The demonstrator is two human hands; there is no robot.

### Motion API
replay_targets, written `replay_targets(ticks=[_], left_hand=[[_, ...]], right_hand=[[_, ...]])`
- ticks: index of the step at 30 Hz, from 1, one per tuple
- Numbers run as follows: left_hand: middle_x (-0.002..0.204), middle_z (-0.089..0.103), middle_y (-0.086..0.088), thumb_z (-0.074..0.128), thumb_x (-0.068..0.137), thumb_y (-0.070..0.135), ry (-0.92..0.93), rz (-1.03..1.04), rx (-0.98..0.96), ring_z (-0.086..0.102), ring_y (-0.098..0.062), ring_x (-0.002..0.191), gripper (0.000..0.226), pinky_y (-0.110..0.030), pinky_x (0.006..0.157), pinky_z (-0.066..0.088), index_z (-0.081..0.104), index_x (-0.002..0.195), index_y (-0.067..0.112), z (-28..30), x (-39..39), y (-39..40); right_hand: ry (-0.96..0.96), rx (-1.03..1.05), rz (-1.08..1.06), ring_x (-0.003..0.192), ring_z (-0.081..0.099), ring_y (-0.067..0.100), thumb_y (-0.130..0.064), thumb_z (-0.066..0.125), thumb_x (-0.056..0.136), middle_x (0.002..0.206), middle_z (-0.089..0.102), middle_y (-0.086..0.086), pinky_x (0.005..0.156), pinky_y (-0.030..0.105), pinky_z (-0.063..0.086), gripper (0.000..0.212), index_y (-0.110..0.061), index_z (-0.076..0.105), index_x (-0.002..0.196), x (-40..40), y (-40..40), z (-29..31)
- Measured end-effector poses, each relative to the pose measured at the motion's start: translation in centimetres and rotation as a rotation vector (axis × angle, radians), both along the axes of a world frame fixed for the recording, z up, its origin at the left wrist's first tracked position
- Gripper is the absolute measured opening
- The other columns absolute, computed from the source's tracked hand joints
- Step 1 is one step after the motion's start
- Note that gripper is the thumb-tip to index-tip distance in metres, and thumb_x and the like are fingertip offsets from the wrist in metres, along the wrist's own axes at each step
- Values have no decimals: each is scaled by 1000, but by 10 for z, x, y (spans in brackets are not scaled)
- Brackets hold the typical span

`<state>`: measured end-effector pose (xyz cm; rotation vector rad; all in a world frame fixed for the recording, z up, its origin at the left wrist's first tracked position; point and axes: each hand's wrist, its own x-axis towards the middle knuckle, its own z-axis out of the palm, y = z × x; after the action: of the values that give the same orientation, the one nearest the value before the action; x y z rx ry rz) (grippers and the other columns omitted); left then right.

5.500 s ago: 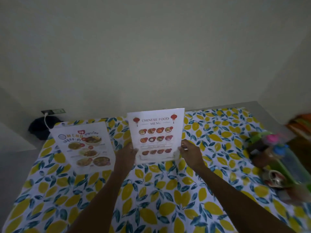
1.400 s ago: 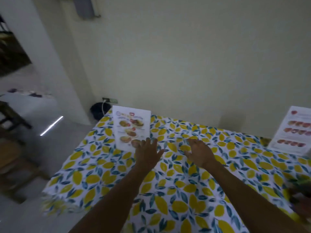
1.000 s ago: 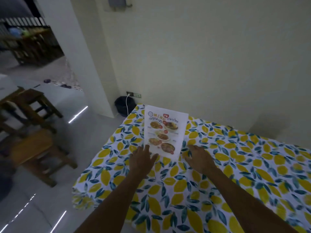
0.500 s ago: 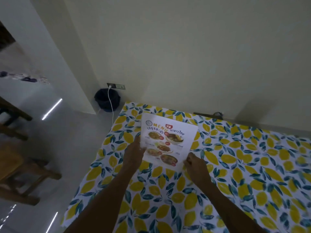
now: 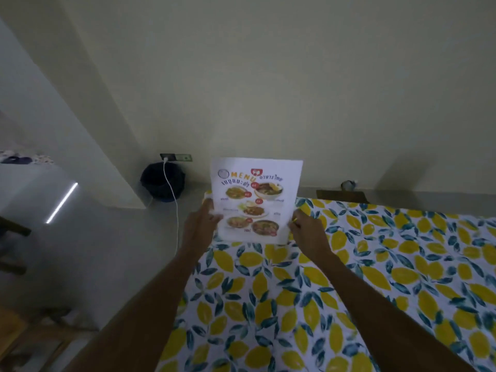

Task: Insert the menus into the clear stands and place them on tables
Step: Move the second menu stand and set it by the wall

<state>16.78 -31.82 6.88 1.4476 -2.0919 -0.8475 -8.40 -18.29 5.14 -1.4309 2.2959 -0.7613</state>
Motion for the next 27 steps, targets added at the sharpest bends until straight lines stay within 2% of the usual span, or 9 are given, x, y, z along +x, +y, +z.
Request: replay_targets(ticks=[2,4,6,8,11,13,16,22,27], left_hand=[[63,61,4,63,92,25,45,-15,2,54,4,54,22,-19,51,42,61,108,10,1,3,-33],[60,55,1,61,93,21,54,-14,10,48,3,49,23,-12,48,37,63,100,-1,-2,5,-65],[64,57,7,62,93,19,67,-53,15,56,2,54,12,-8,50,38,65,94,7,-9,8,-96],[67,58,14,61,92,23,55,-105,7,59,-1,60,4,-11,51,35,61,91,19,-19,10,-125],[66,62,8,62,91,26,42,-152,14,58,-7,58,7,-24,52,39,59,95,21,-36,10,-155],[72,68,-2,64,89,26,68,-155,26,60,-12,58,9,-30,54,45,57,91,20,-44,8,-167],[83,73,-4,61,90,30,84,-167,46,67,-19,71,14,-39,63,55,58,102,24,-51,6,-178],[73,67,-6,56,93,35,31,-219,4,63,-20,61,18,-42,58,53,52,92,18,-65,9,-181],[70,64,-1,57,93,34,9,-189,2,61,-19,60,15,-33,55,47,50,88,22,-67,7,-175]], right_hand=[[40,-3,-28,66,60,32,-16,57,93,76,67,19,55,35,44,14,-2,60,95,5,-37,0],[42,-1,-58,69,61,35,-14,57,92,75,66,21,57,33,39,13,-1,60,93,12,-69,-1],[36,7,-93,68,58,33,-14,56,93,72,61,19,59,31,35,10,-5,56,89,15,-95,-5],[55,21,-113,68,59,33,-15,56,93,74,63,18,59,30,36,9,-6,56,92,18,-115,-11],[82,38,-153,72,63,36,-14,57,91,80,68,20,59,30,39,14,-1,59,97,19,-137,-19],[78,62,-183,69,61,36,-12,57,91,74,64,17,61,30,35,12,0,57,91,18,-149,-26],[63,59,-223,62,55,31,-12,54,92,67,57,11,58,33,35,17,-7,47,78,16,-162,-38],[58,18,-318,71,52,24,-13,52,94,81,59,10,62,32,36,13,-6,55,83,26,-161,-54],[69,12,-325,76,58,31,-13,51,95,84,63,18,62,33,38,18,-1,59,85,29,-160,-53]])
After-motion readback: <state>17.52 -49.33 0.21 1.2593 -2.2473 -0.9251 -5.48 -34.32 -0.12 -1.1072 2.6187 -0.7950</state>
